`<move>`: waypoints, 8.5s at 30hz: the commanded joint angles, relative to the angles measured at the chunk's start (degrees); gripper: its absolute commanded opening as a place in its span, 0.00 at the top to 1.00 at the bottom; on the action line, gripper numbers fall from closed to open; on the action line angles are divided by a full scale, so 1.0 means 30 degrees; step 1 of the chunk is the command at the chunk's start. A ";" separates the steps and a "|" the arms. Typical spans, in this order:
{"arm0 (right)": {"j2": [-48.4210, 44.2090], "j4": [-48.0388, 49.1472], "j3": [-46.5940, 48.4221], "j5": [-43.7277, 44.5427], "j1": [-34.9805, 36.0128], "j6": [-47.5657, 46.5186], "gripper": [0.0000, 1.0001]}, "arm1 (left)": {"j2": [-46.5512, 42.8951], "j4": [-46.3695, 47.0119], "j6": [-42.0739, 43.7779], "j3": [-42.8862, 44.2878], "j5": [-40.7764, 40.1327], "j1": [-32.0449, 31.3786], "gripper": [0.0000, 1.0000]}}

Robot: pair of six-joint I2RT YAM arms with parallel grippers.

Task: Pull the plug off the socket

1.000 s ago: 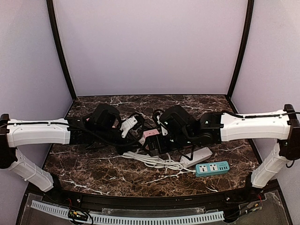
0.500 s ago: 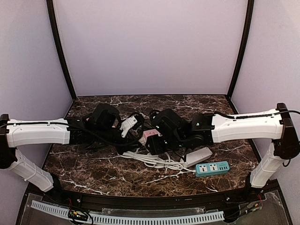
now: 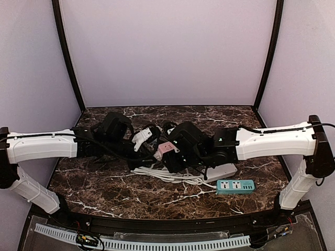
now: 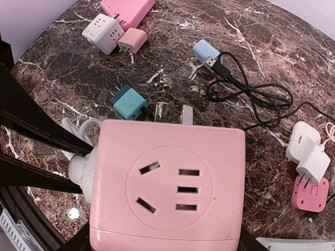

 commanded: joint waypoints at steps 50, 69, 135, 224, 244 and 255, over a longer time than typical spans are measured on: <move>-0.1065 -0.0199 -0.1037 0.1593 0.0556 -0.0051 1.00 | -0.1006 0.1500 -0.0345 -0.0388 0.0396 0.1349 0.99; 0.1428 -0.5024 0.1956 0.4132 -0.1307 0.4884 1.00 | -0.0928 0.1522 0.0950 -0.0560 0.0921 -0.0919 0.99; 0.0216 0.0772 0.1955 0.2741 0.1377 -0.0950 1.00 | 0.0604 0.0957 0.0449 0.0351 0.0931 0.0089 0.77; -0.6921 -0.1463 -0.3501 0.4274 -0.1802 0.2388 1.00 | 0.4350 -0.2989 -0.1459 0.2651 -0.1627 0.7223 0.99; -0.7131 0.1053 -0.4402 0.2938 -0.1622 0.0590 1.00 | 0.3111 -0.2525 -0.2575 0.2616 -0.3151 0.7677 0.14; -0.7222 0.7957 -0.5815 -0.1773 -0.1167 -0.3923 1.00 | -0.2446 0.4172 -0.4390 -0.0595 0.4004 0.7681 0.14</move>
